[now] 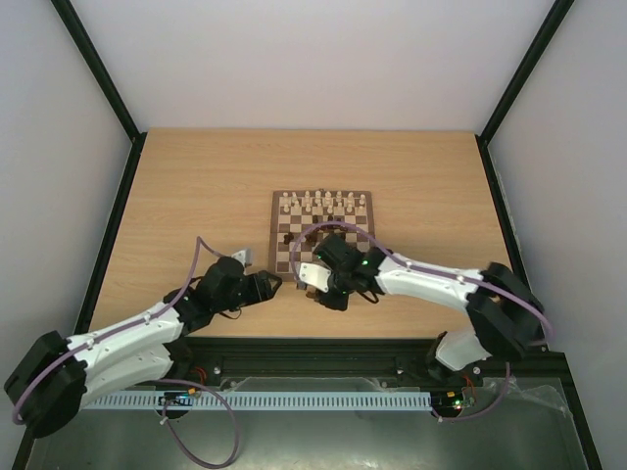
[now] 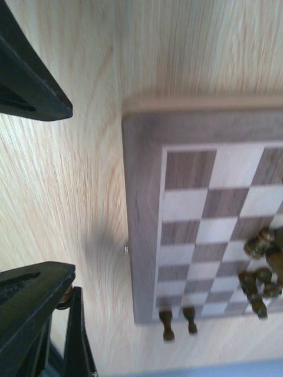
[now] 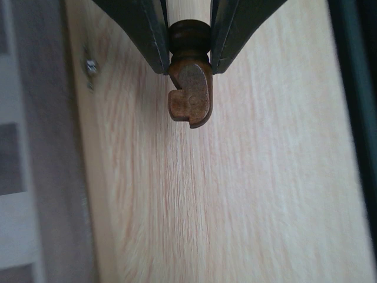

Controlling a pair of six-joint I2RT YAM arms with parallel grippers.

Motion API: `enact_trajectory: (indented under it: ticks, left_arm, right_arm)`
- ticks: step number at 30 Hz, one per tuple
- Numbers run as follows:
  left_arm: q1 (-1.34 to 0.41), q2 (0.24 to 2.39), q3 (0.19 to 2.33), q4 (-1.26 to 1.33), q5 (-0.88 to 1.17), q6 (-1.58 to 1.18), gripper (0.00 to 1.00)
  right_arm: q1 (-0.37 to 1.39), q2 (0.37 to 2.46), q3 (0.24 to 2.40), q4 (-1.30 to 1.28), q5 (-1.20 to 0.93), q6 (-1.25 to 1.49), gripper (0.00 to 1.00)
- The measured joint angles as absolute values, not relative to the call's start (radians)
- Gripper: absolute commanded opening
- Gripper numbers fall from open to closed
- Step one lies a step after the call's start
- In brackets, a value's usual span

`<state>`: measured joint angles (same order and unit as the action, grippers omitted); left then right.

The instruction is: Set up the chess pieces on the board

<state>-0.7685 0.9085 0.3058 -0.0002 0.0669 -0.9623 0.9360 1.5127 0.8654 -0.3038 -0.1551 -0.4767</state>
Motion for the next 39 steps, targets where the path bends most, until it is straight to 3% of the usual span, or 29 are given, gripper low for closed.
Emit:
enact_trajectory:
  ticks: [7,14,26,39]
  left_arm:
    - [-0.723,1.072,0.308,0.275,0.366,-0.949,0.55]
    - [-0.739,1.224,0.357,0.426,0.550,-0.931,0.49]
    - [-0.793,1.422,0.424,0.632,0.646,-0.992,0.37]
    - [-0.809,1.522,0.443,0.752,0.680,-1.056,0.12]
  right_arm:
    - [0.910,1.302,0.780,-0.279,-0.185,-0.451,0.12]
    - [0.860,1.258,0.742,-0.266,-0.202,-0.429,0.13]
    - [0.839,1.222,0.728,-0.258,-0.239,-0.427,0.13]
    - [0.833,1.212,0.717,-0.271,-0.250,-0.430,0.14]
